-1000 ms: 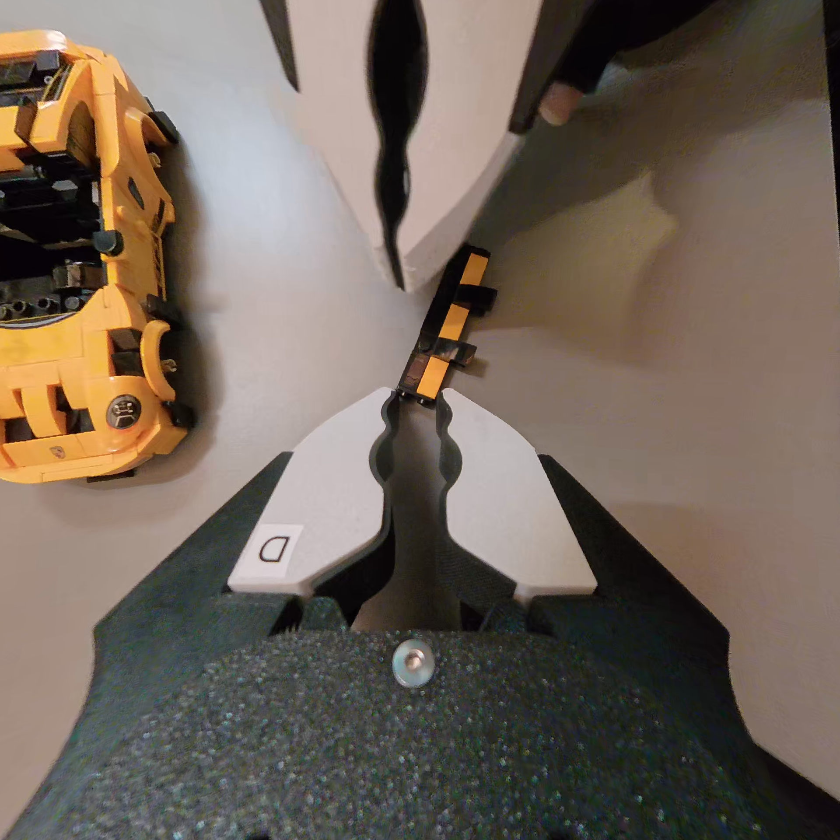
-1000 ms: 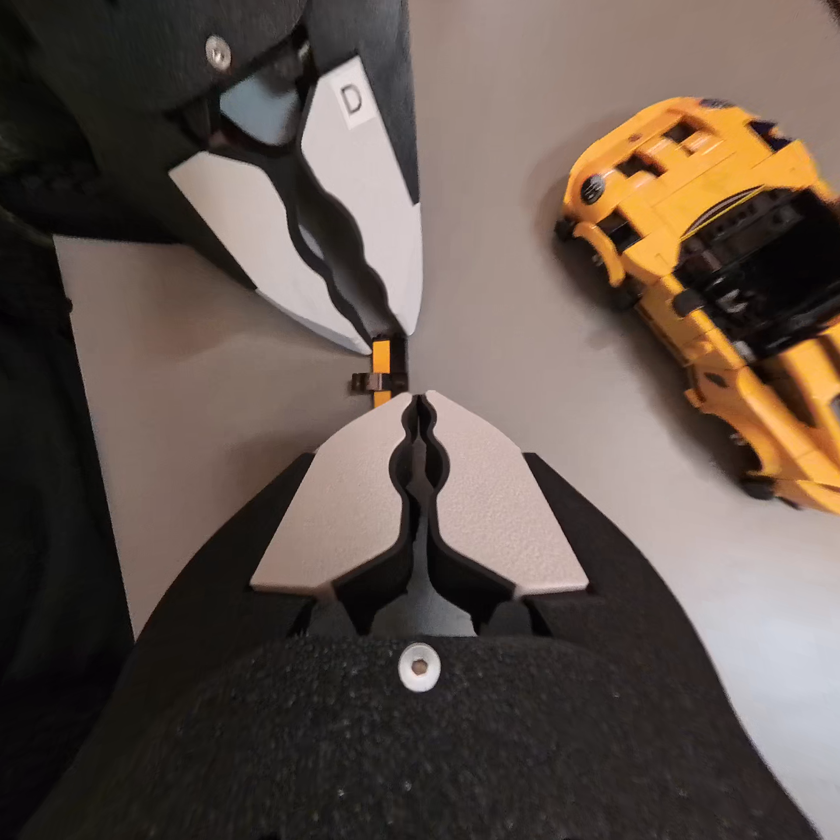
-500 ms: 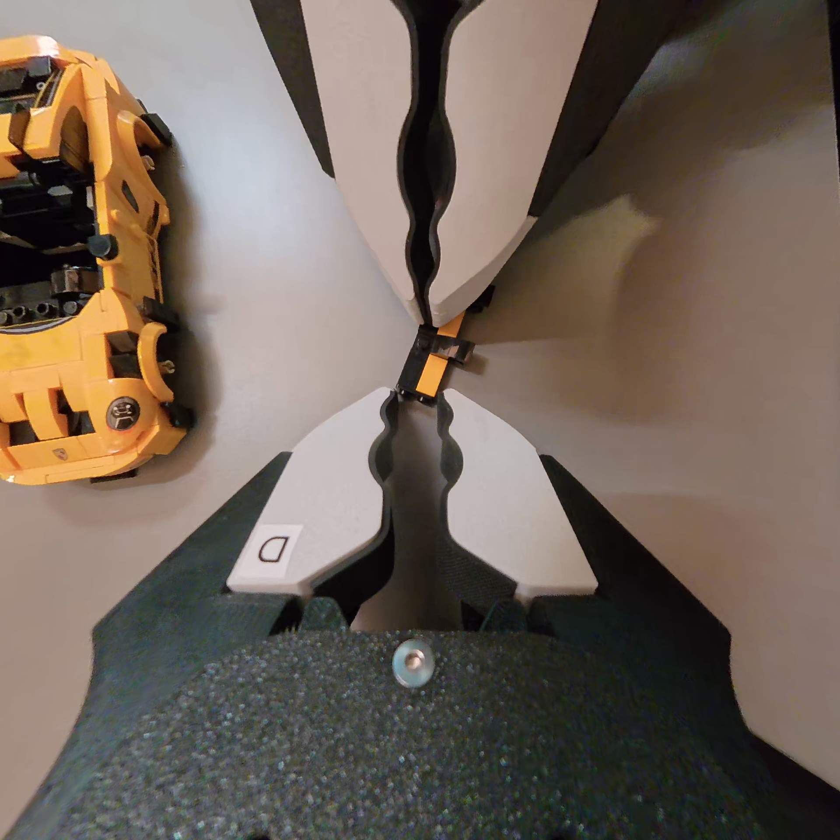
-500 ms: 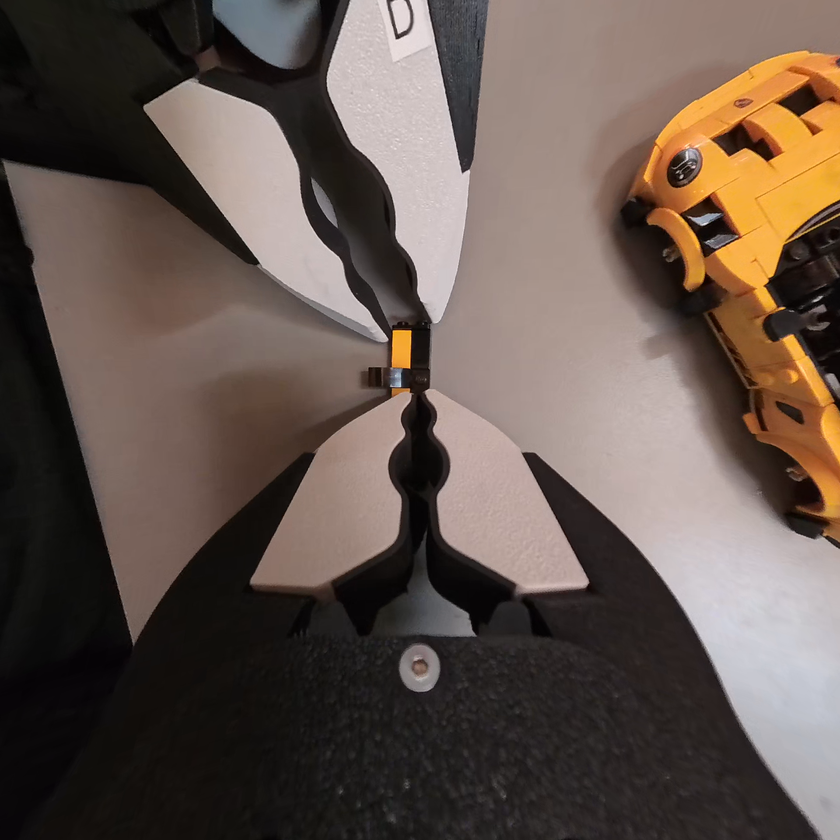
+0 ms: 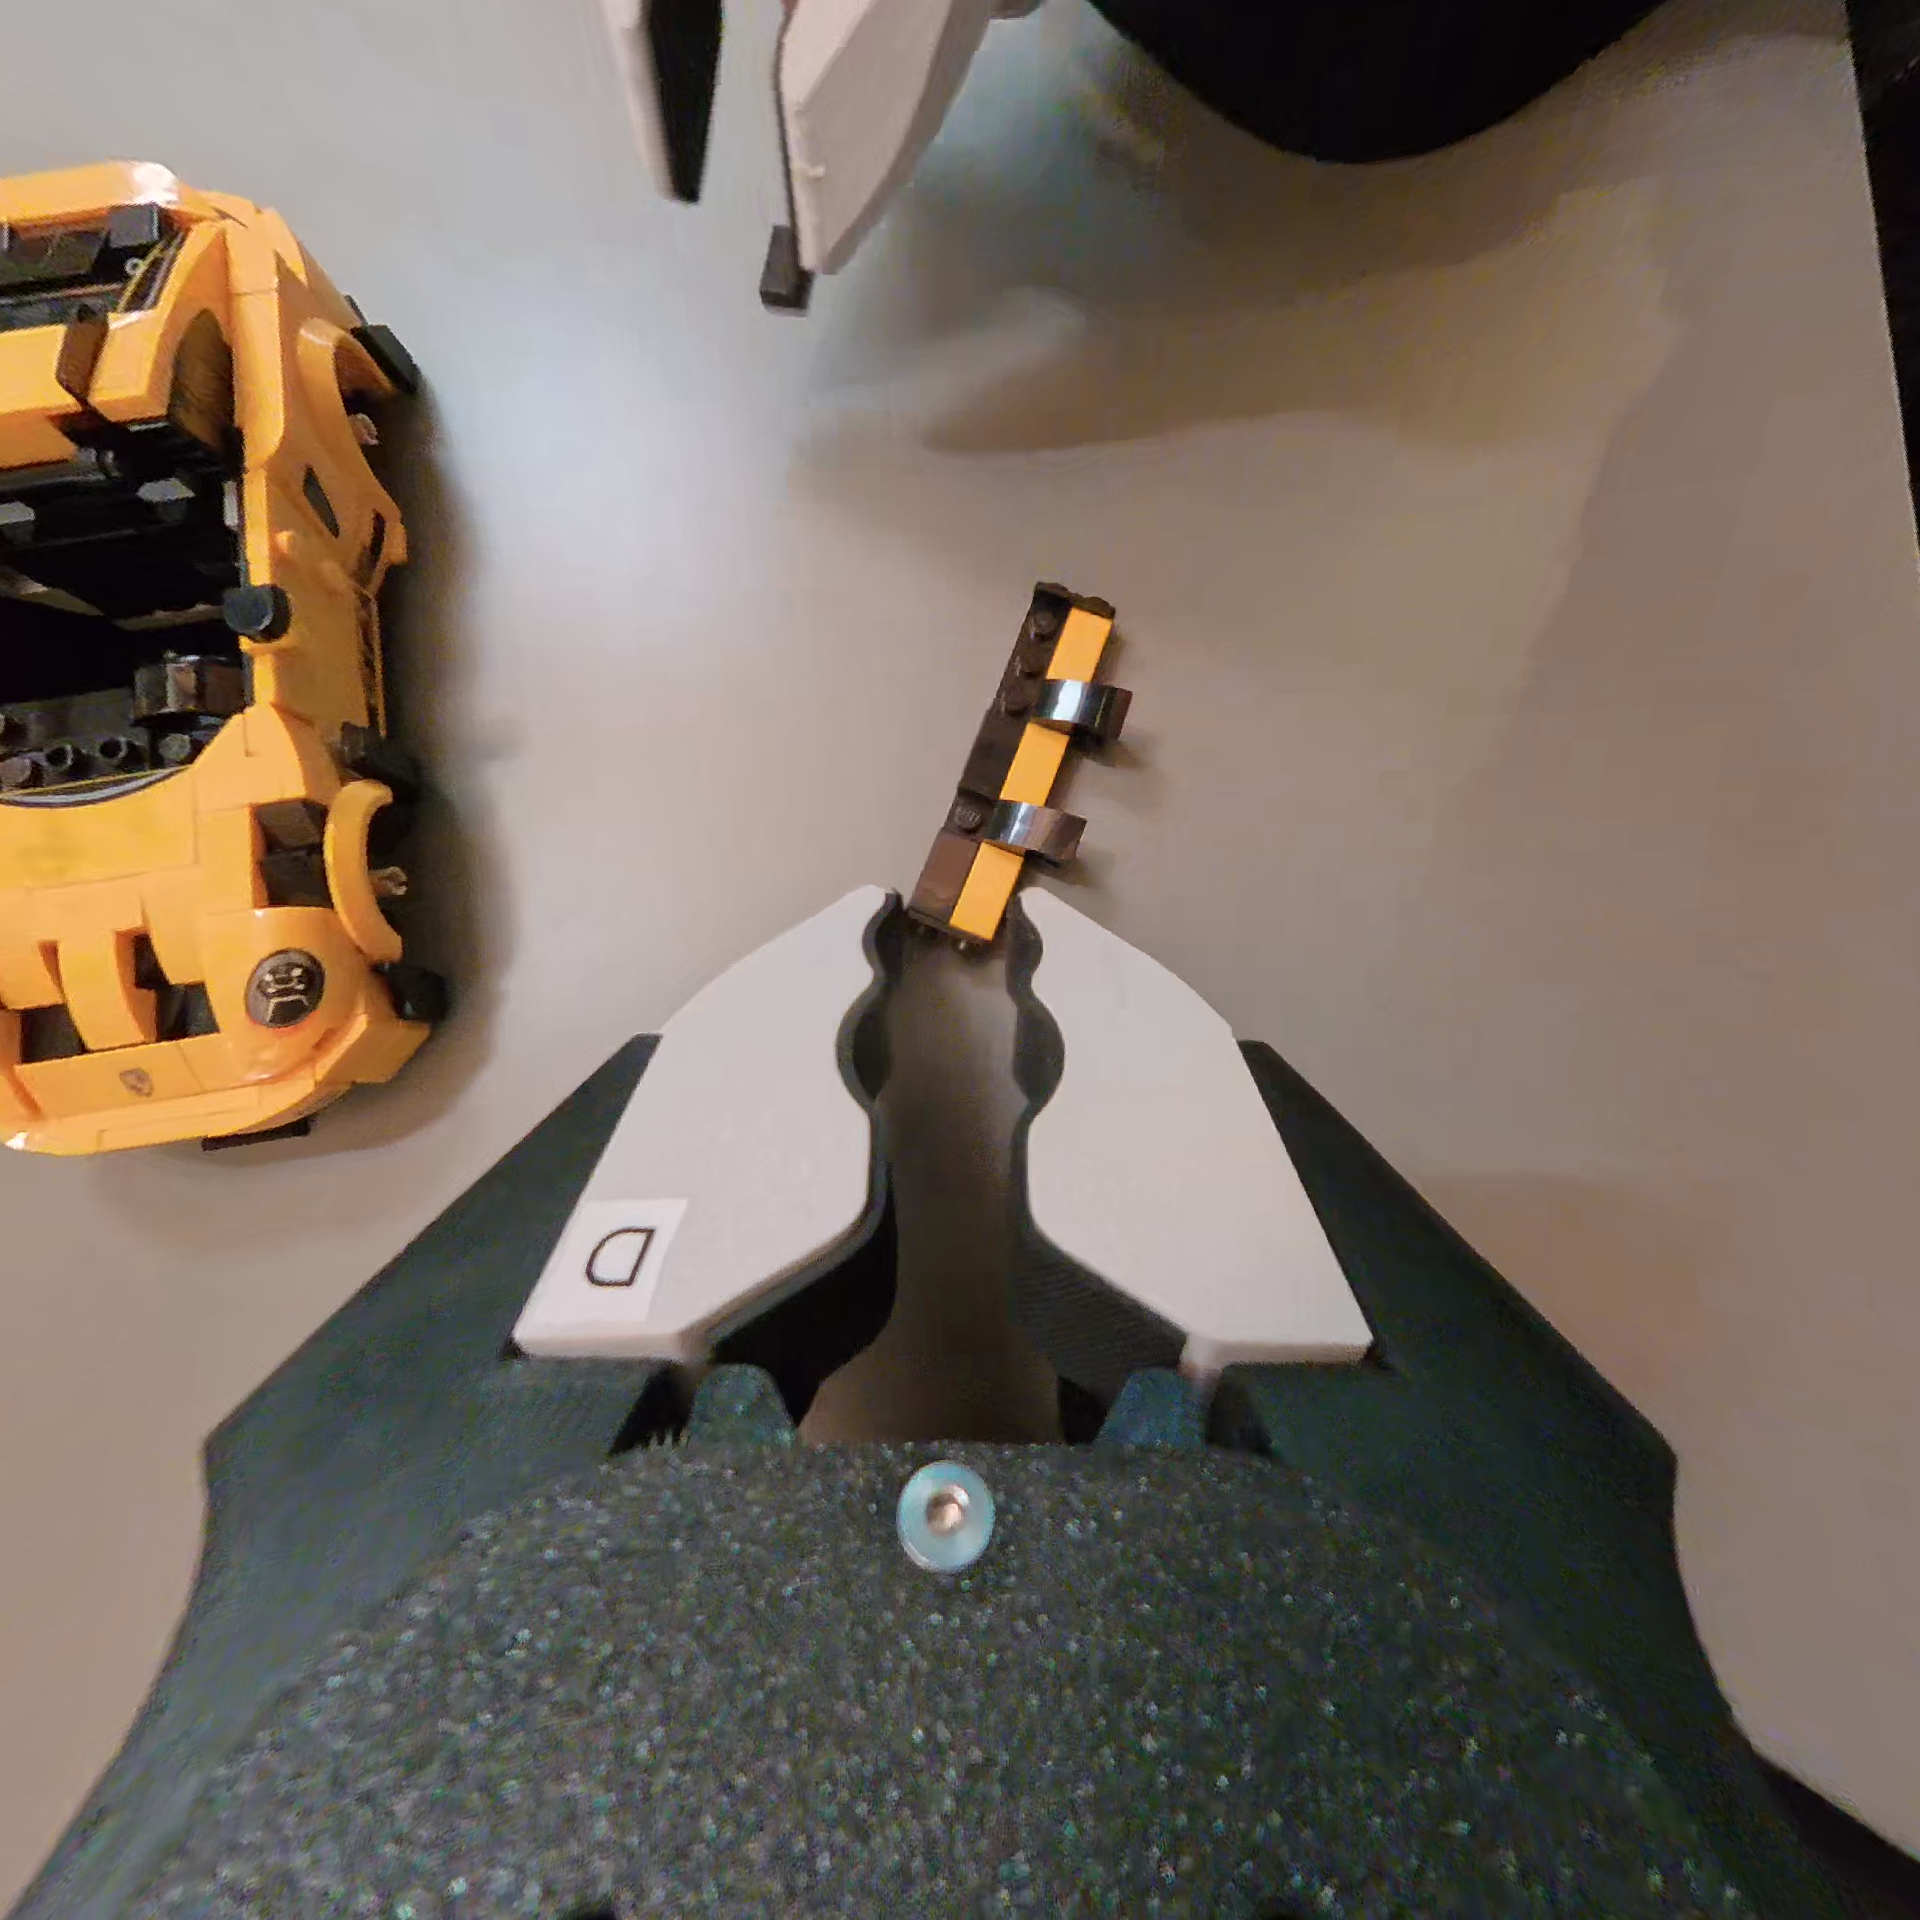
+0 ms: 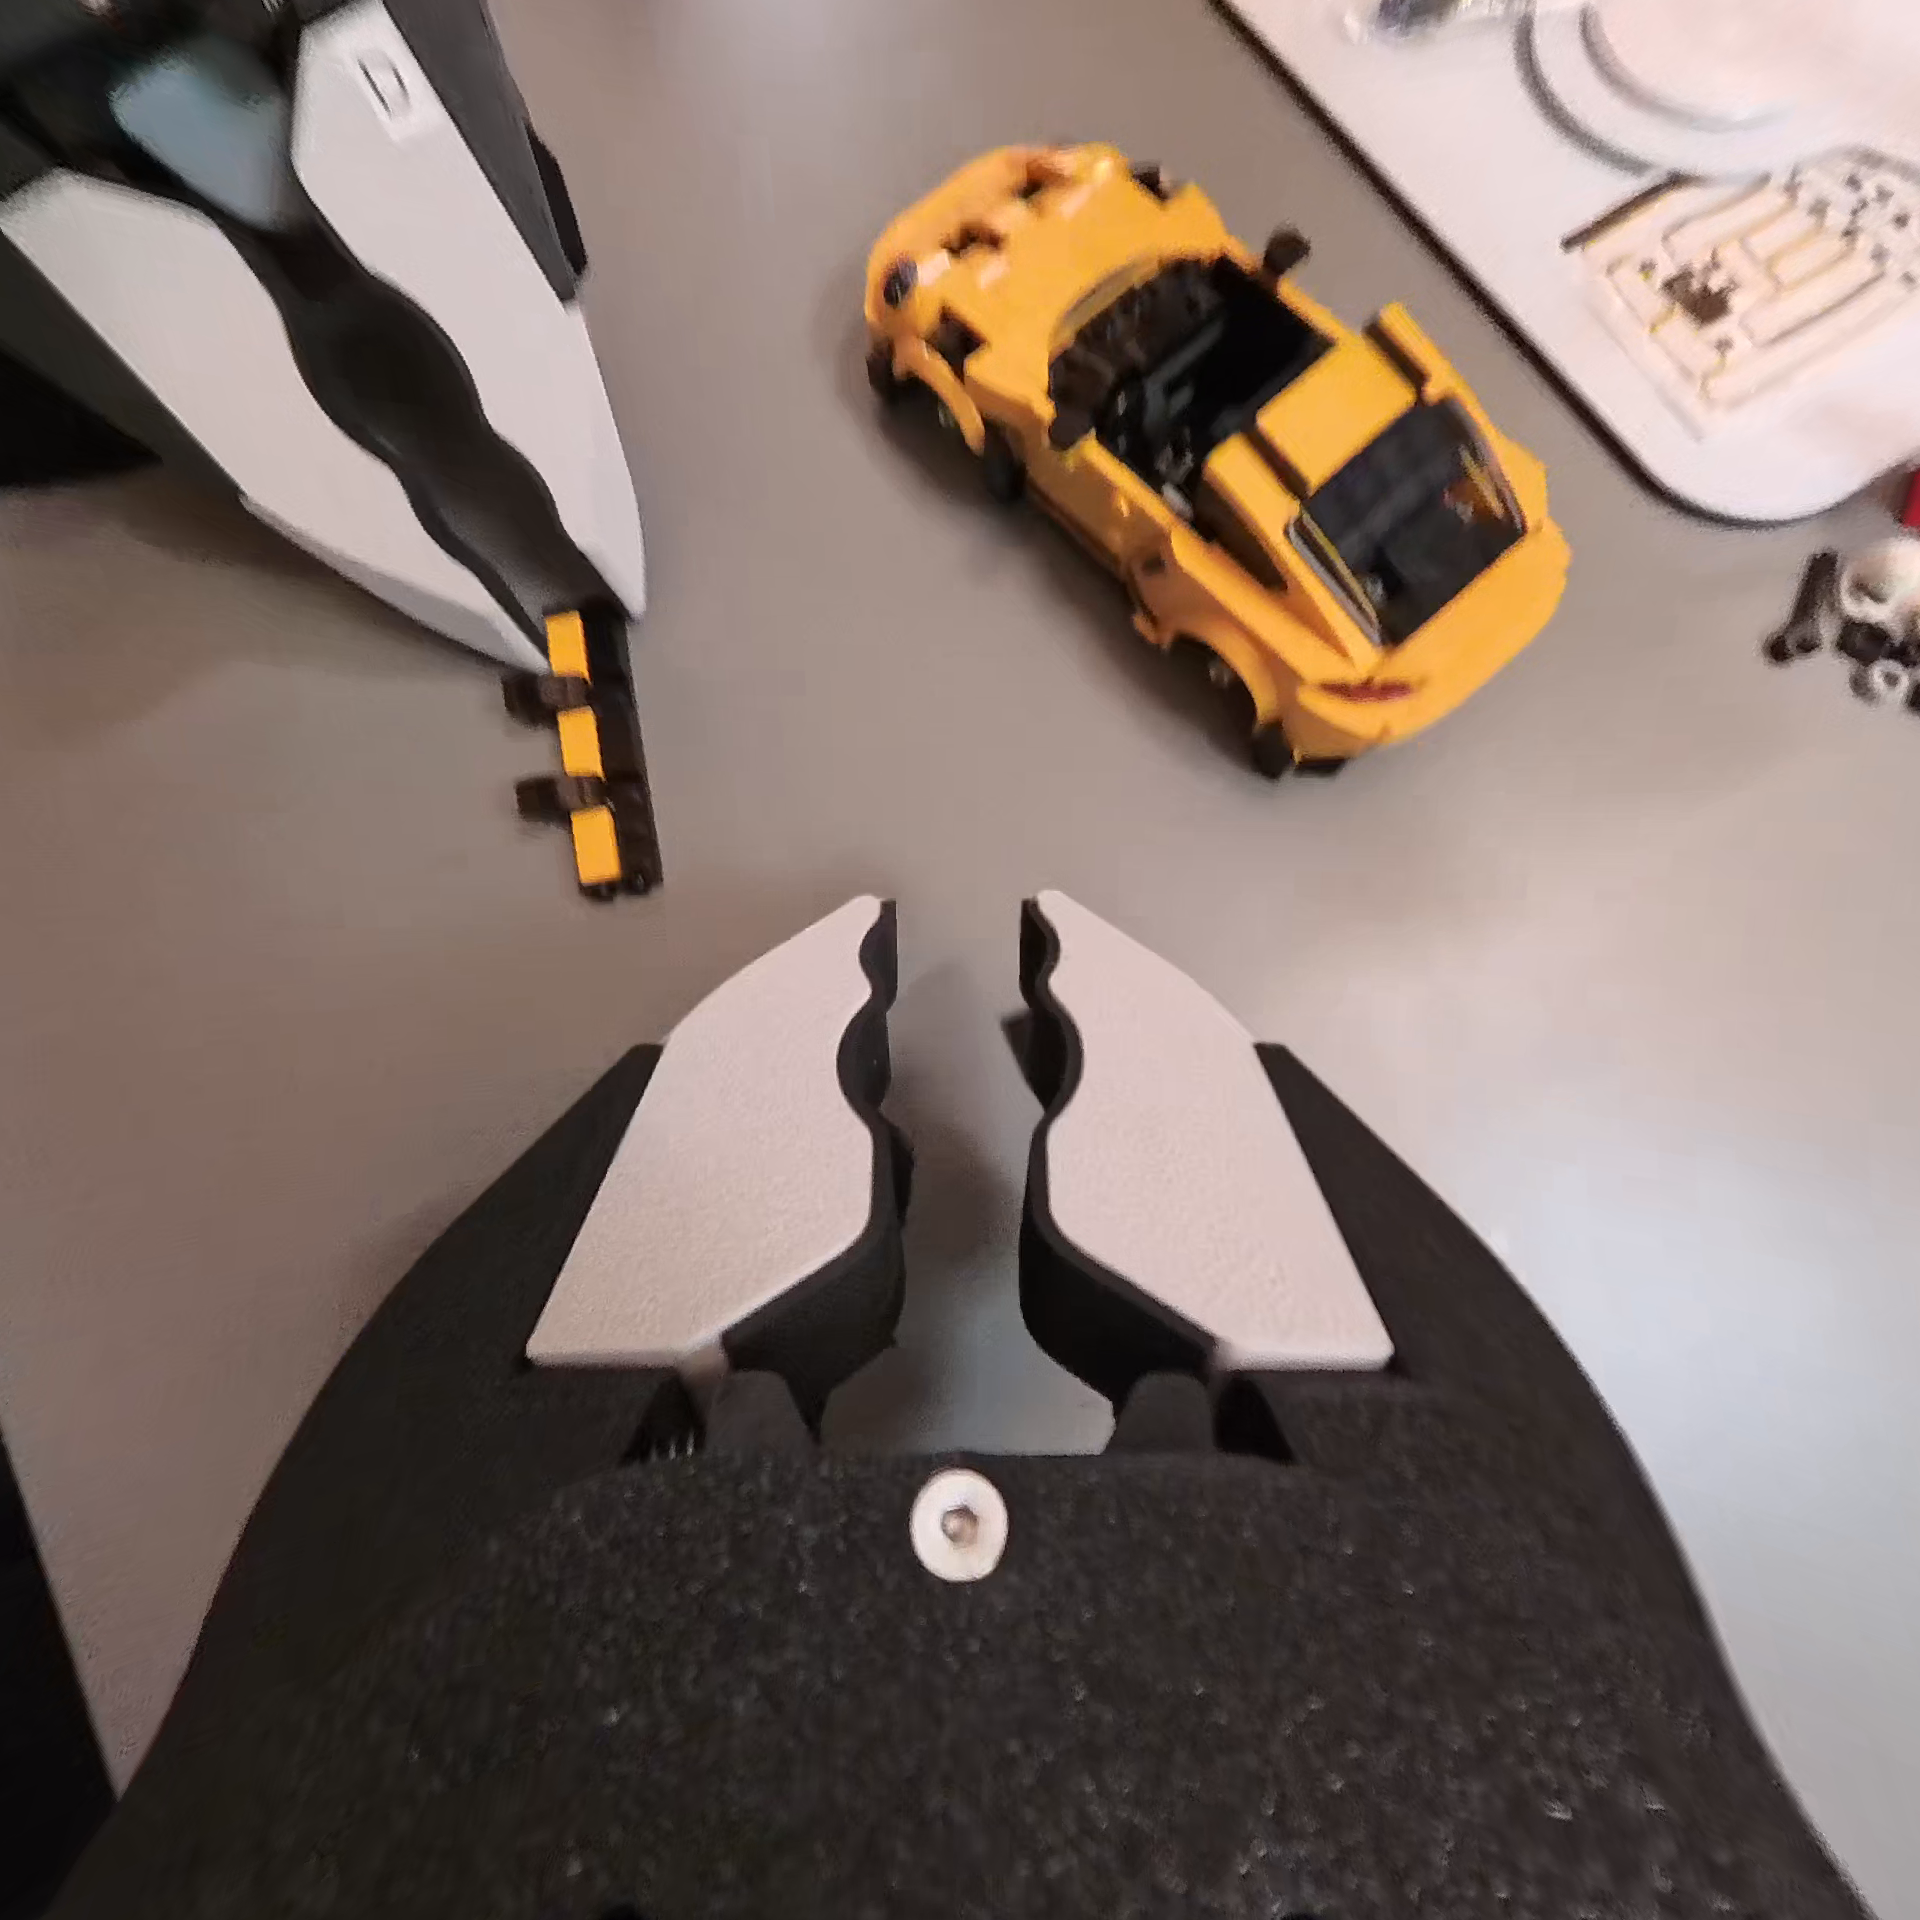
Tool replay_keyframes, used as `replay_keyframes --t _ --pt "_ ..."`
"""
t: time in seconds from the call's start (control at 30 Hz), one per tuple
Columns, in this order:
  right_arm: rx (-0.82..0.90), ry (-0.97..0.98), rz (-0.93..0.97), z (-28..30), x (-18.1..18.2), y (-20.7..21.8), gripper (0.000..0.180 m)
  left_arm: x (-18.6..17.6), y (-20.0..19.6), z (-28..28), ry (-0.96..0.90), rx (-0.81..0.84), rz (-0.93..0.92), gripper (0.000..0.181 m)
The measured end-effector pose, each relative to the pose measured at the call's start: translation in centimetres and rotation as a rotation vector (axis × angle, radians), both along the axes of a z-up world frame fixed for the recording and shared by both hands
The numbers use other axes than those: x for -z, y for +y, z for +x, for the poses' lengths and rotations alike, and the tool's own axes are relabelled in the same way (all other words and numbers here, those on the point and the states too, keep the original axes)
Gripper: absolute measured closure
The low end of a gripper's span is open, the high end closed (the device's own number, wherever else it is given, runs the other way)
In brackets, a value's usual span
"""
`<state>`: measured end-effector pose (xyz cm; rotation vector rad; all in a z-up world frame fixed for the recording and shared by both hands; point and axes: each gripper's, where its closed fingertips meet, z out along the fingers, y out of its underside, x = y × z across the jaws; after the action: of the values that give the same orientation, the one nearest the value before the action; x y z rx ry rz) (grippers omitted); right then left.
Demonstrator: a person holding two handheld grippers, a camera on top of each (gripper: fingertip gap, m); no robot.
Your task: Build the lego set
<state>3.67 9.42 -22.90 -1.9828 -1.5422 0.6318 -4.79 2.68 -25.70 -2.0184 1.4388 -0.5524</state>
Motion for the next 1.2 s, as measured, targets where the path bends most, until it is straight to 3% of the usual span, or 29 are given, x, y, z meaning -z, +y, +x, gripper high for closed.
replay_keyframes --t 0.3,0.93,1.2 --pt "-0.003 -0.084 0.046 4.1 1.2 0.8 0.157 0.0 0.2 -0.1 -0.016 -0.011 -0.008 0.163" --pt "-0.139 -0.193 0.023 1.8 2.7 0.9 0.172 0.0 0.2 0.1 -0.008 -0.013 -0.003 0.162" --pt "-0.141 -0.115 0.010 0.2 1.1 -0.3 0.173 0.0 0.7 0.1 -0.011 -0.049 -0.003 0.163"
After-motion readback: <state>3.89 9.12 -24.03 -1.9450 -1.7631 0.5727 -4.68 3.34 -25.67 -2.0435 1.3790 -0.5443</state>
